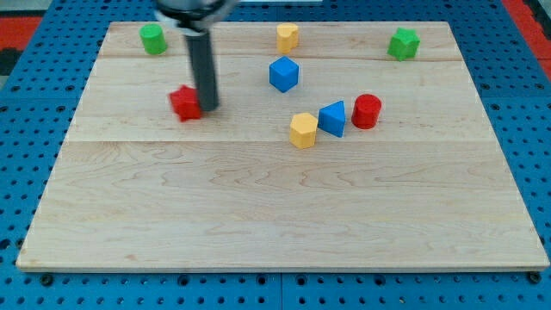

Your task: Separate red circle from blue triangle

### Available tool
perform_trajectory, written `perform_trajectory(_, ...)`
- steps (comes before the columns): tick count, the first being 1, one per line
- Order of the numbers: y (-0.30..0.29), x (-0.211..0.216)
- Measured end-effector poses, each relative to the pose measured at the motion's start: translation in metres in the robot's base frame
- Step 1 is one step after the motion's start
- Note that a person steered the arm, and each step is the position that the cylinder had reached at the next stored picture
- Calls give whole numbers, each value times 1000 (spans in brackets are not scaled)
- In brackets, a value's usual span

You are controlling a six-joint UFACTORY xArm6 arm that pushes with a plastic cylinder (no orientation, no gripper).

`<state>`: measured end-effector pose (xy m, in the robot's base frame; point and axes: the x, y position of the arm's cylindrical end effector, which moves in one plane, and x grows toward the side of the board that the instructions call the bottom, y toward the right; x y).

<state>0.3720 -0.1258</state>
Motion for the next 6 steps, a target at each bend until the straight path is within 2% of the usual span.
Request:
perform_trajectory(1, -25, -15)
perform_trajectory(4, -14, -28)
perform_trajectory(5, 20, -33)
perform_trajectory(6, 84, -19)
